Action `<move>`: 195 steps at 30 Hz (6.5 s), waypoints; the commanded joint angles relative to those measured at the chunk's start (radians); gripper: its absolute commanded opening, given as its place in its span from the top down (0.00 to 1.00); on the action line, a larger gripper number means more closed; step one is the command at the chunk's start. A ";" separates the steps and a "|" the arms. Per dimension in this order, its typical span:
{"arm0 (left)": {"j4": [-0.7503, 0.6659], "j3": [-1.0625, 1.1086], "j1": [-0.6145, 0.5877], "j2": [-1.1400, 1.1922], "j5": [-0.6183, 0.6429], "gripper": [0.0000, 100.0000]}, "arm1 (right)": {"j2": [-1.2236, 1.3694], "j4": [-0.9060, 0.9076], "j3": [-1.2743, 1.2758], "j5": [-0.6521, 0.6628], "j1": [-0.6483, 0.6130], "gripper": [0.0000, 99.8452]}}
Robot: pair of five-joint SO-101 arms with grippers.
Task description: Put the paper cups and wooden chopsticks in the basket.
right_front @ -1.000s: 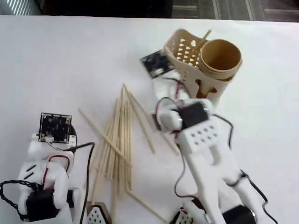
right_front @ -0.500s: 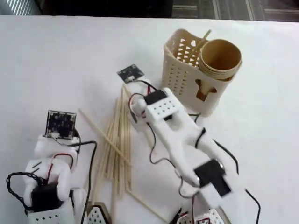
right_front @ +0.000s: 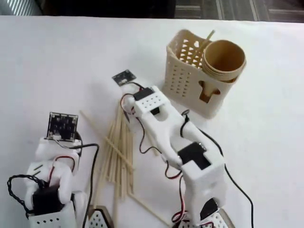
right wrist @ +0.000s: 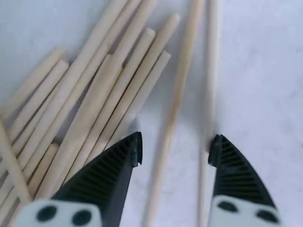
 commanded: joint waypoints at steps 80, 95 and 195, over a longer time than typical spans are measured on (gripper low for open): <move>-0.023 -0.006 -0.007 0.007 -0.009 0.89 | 0.475 0.601 -1.019 0.124 0.131 0.98; -0.023 -0.006 -0.007 0.007 -0.011 0.89 | 0.515 0.576 -1.028 0.121 0.071 0.98; -0.040 -0.015 -0.005 0.007 -0.005 0.89 | -0.521 -0.262 -0.359 -0.017 0.456 0.85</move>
